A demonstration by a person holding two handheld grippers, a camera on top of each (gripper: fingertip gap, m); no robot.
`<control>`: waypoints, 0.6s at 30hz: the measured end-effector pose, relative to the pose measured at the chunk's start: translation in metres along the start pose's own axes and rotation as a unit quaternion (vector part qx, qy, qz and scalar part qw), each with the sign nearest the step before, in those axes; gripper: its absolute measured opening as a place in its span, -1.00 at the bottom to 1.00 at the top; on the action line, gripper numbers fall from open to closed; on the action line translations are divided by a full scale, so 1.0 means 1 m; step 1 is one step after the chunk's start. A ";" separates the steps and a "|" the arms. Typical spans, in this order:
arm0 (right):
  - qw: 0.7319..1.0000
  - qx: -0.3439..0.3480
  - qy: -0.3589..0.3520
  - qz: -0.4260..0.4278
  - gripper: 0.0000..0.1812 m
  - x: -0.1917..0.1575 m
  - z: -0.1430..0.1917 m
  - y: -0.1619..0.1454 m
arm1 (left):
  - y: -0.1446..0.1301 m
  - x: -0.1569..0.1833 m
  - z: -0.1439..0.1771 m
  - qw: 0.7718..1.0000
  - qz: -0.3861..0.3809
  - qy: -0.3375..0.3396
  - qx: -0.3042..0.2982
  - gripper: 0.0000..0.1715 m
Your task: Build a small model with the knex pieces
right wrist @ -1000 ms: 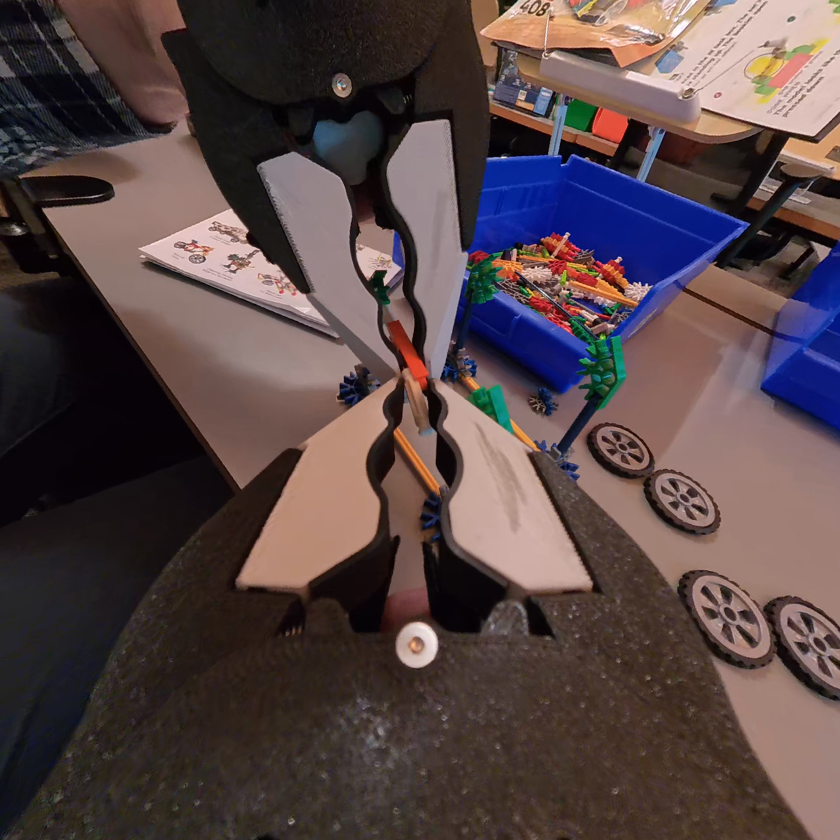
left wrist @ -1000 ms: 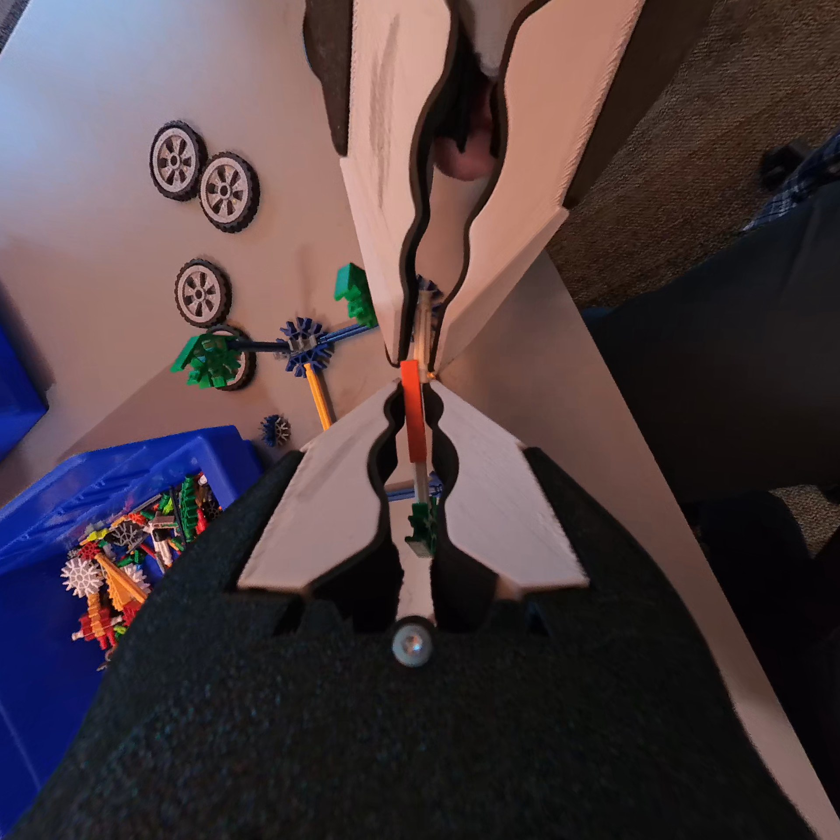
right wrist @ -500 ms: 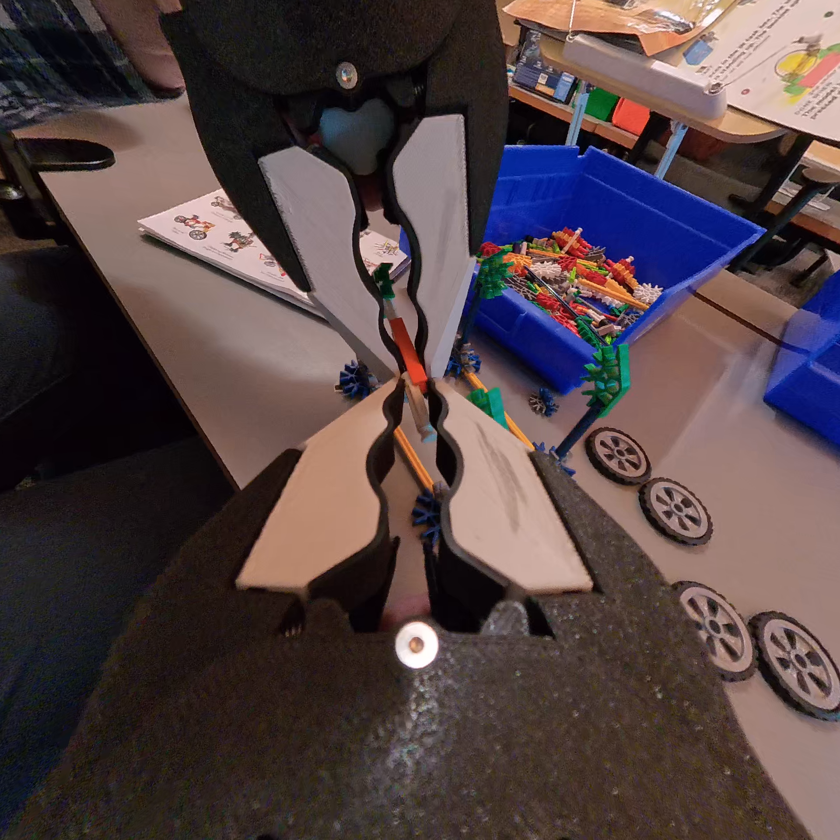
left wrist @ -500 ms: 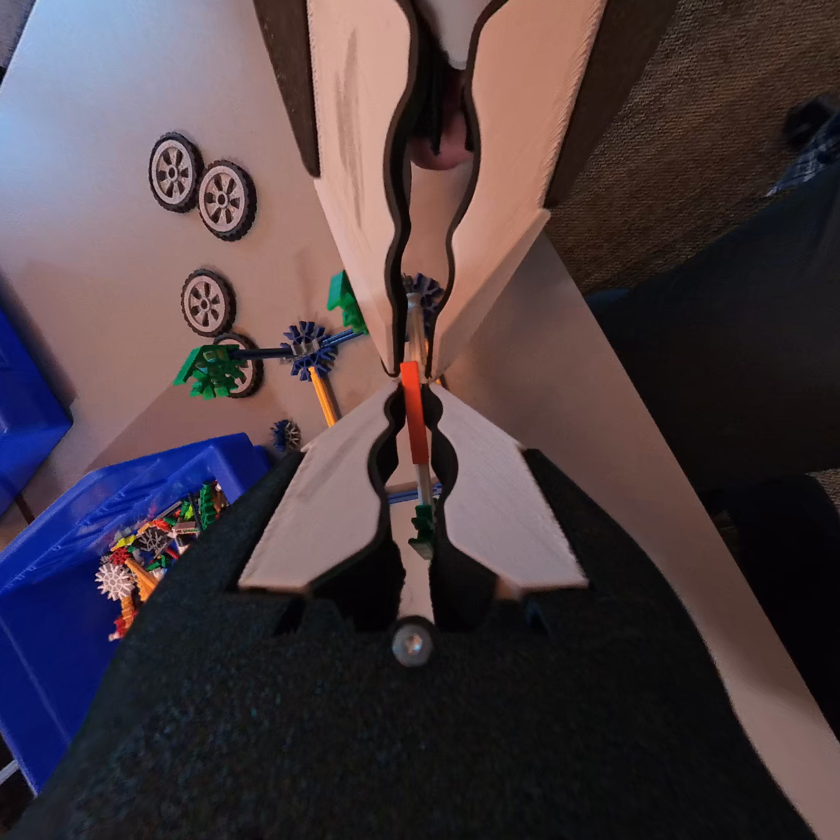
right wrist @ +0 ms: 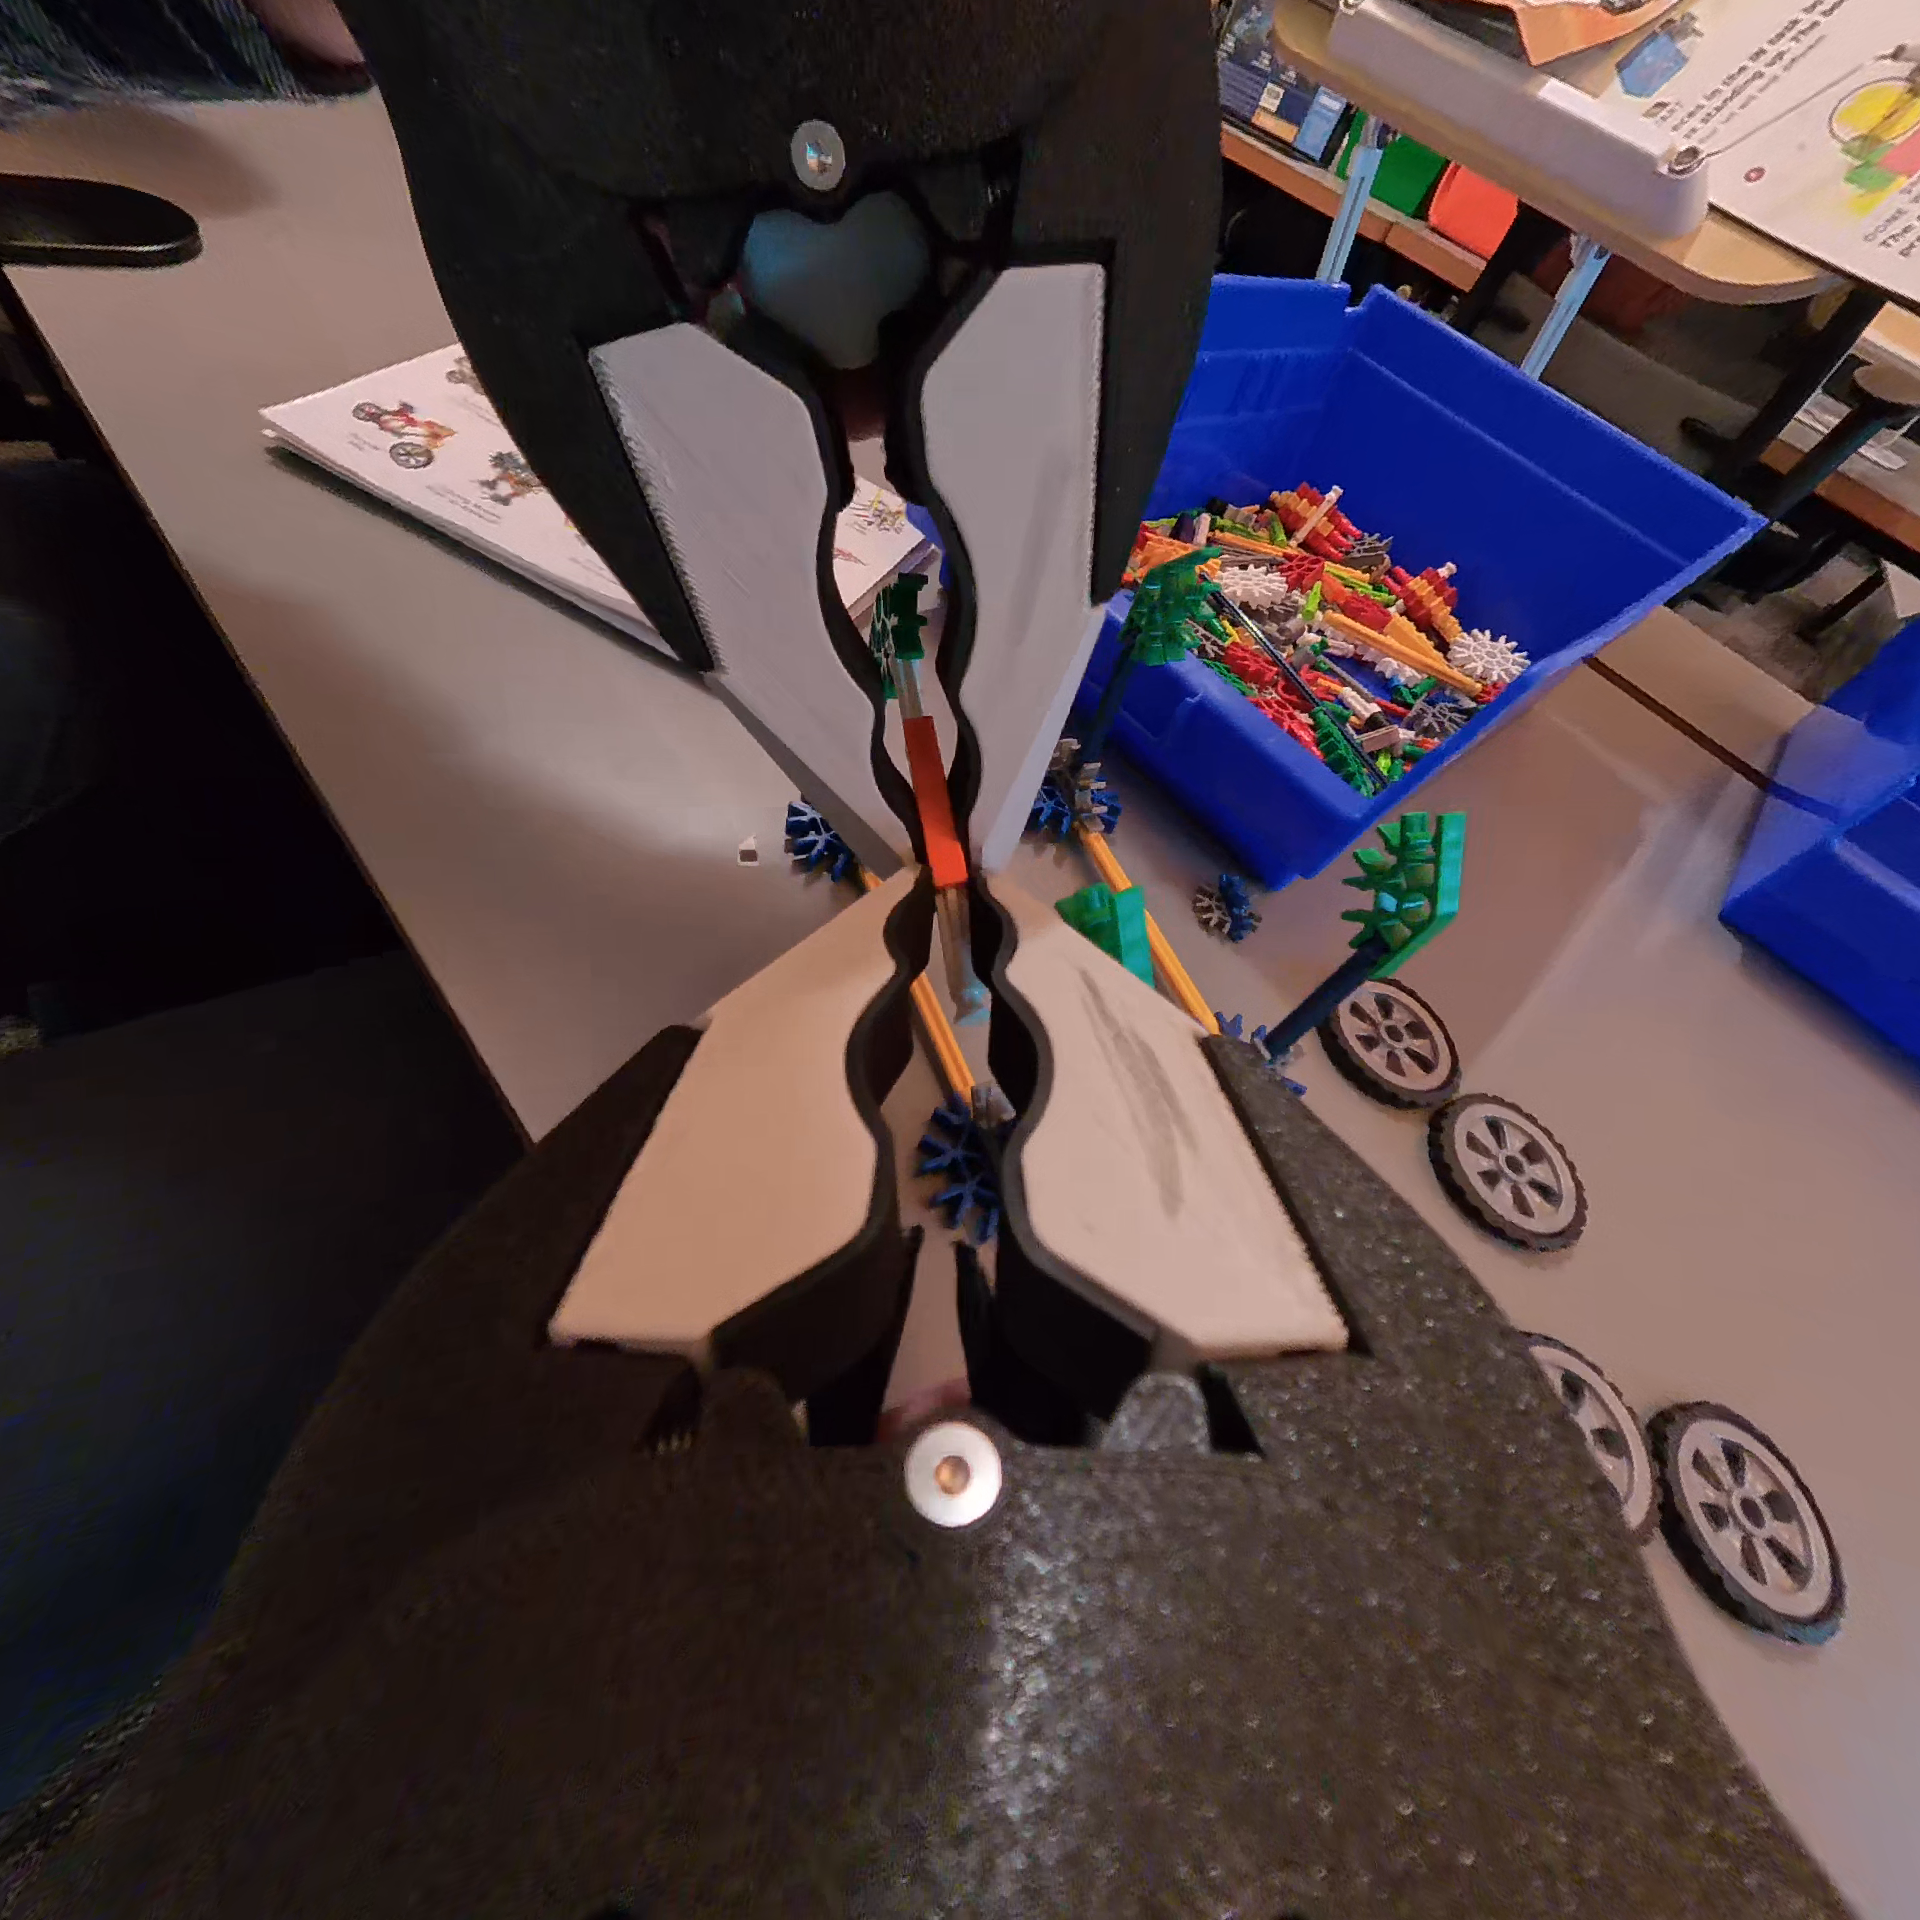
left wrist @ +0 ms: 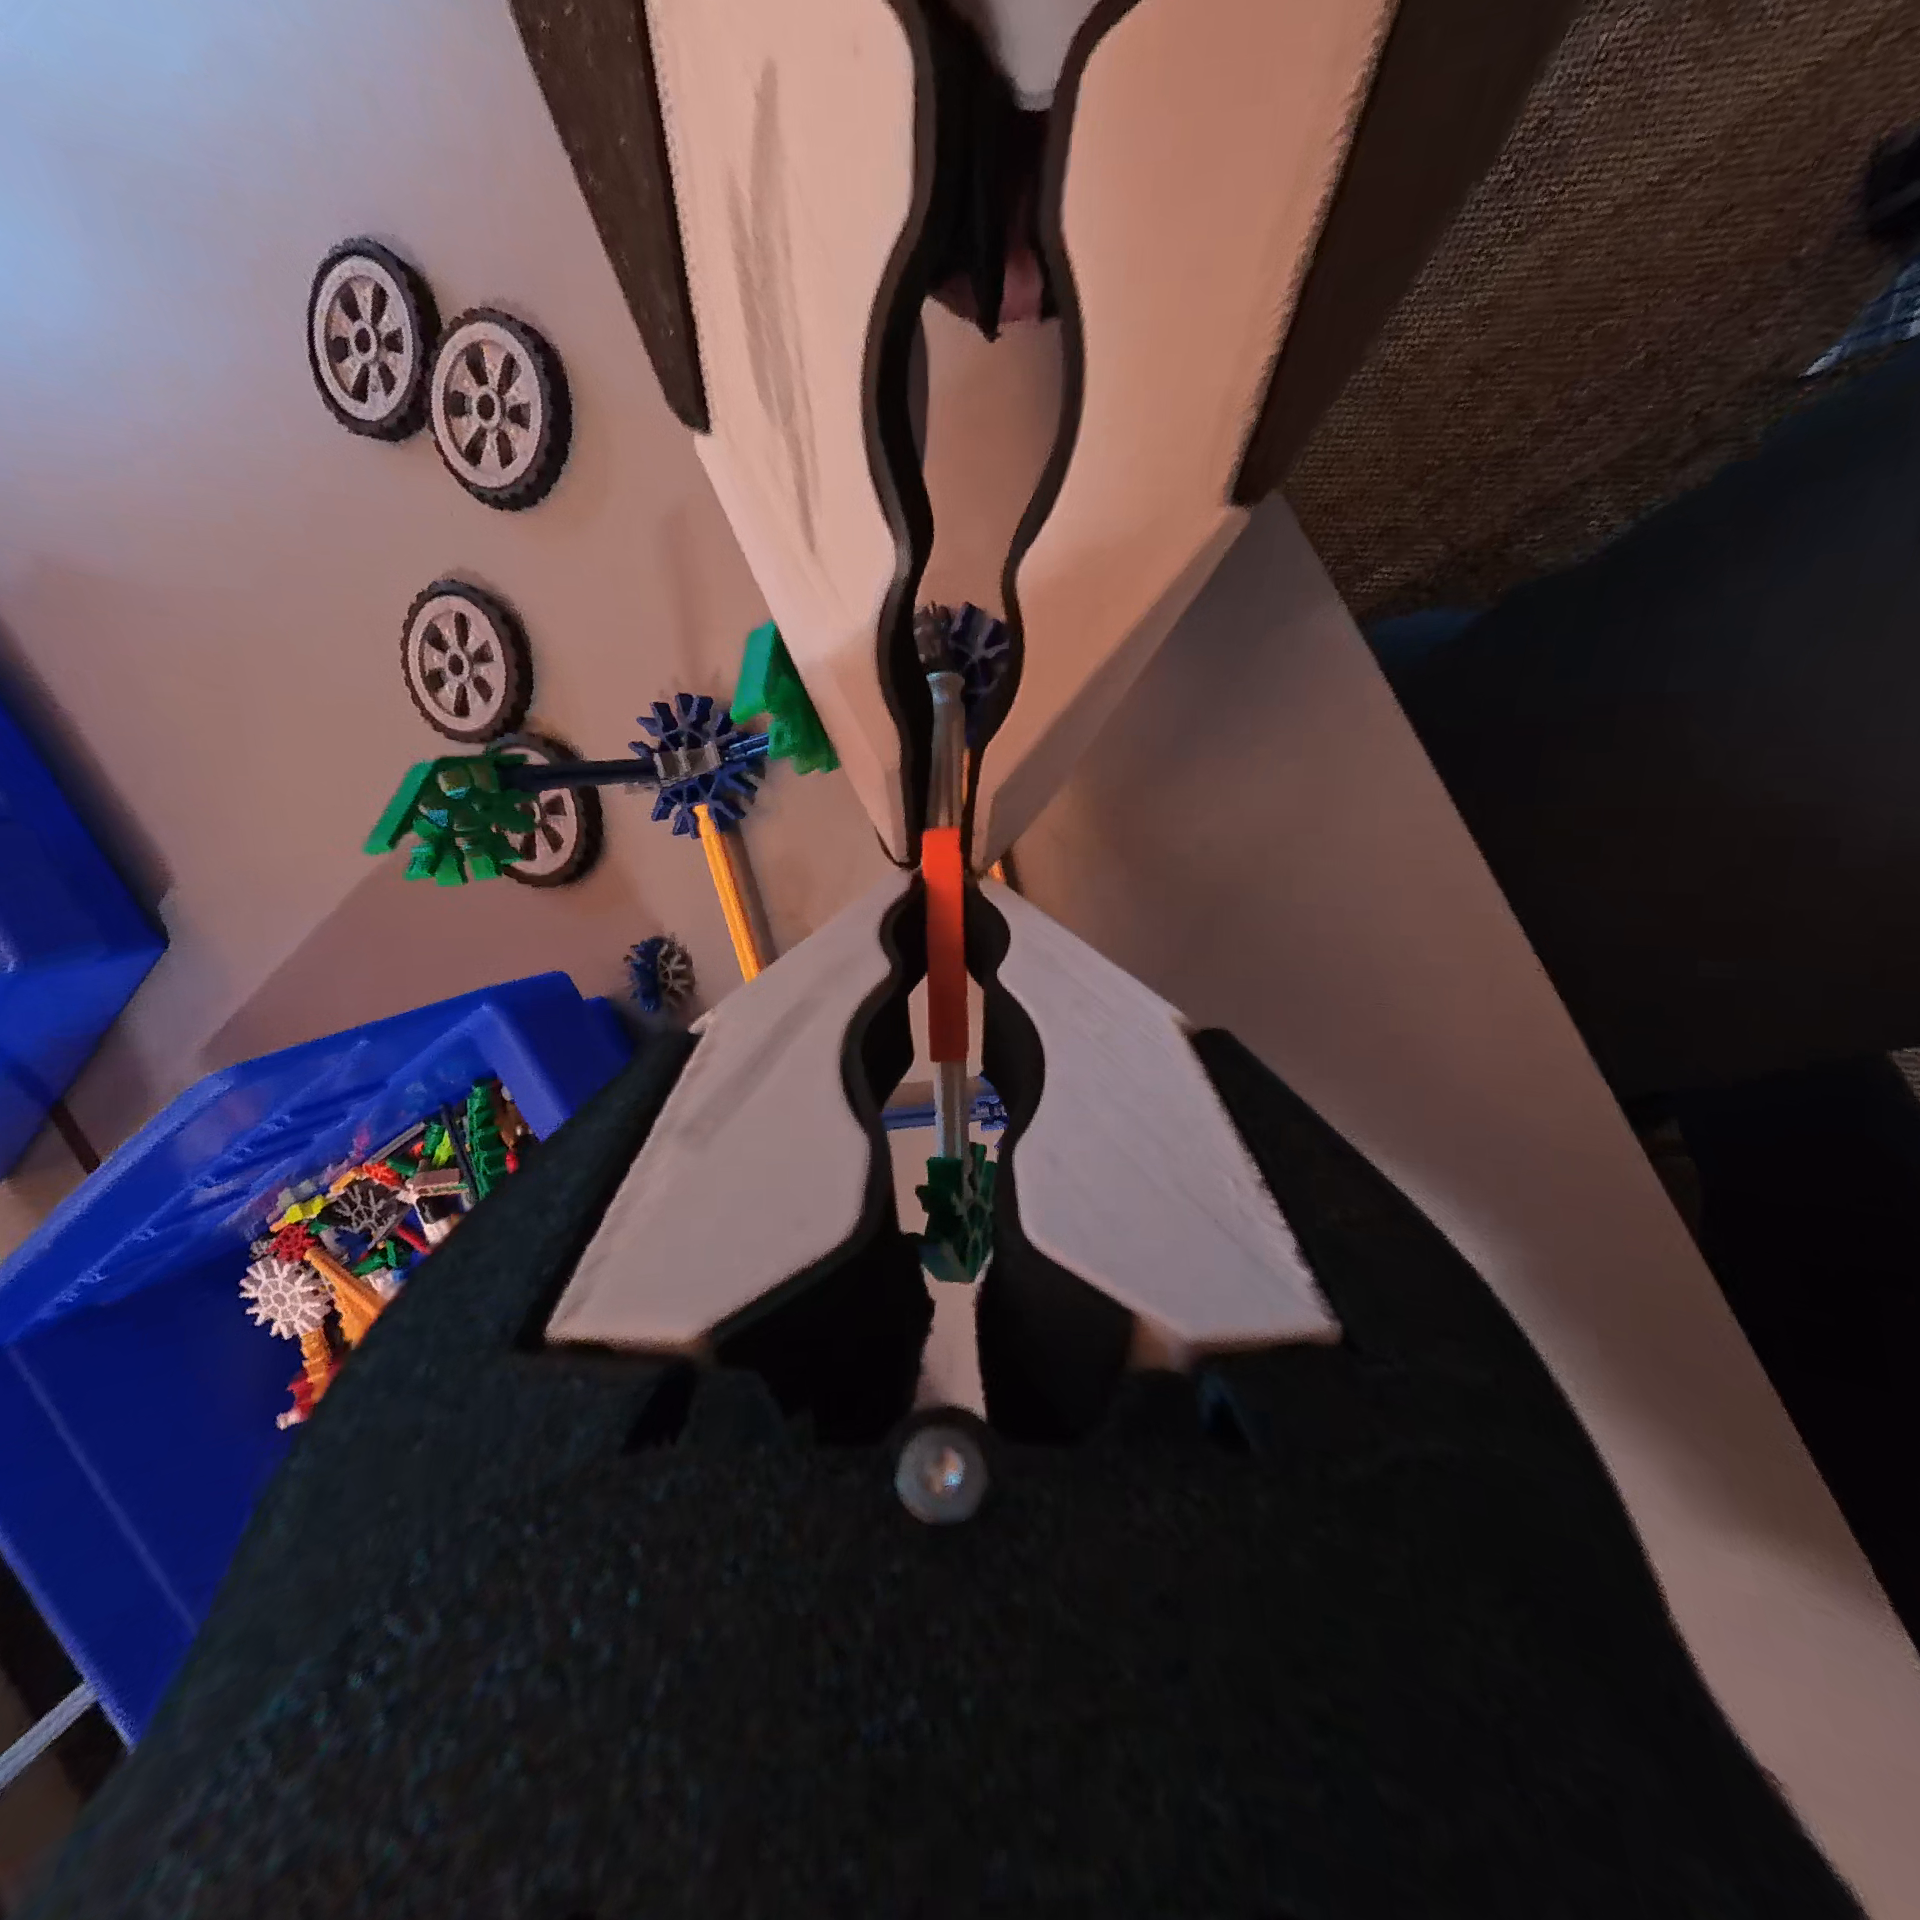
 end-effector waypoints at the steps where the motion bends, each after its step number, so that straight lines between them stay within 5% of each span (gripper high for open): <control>1: 1.000 -0.003 -0.002 -0.002 -0.93 0.001 -0.001 0.000 | -0.001 -0.001 0.001 1.000 0.007 -0.003 -0.002 -0.98; 5: 1.000 -0.007 -0.010 0.020 -0.73 0.000 0.001 0.010 | -0.005 -0.009 0.001 1.000 0.021 0.015 -0.013 -0.96; 18: 0.996 0.053 -0.060 -0.045 -0.68 0.034 0.050 0.015 | -0.016 -0.017 0.003 0.999 0.034 0.012 -0.029 -0.96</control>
Point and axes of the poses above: each gripper's, where its closed fingertips meet, z back along the fingers, y out of its top, x = y × z across the jaws, the point moved 7 cm from there along z, back along the fingers, and after that the axes turned 11 degrees about x, right-handed, at the moved point
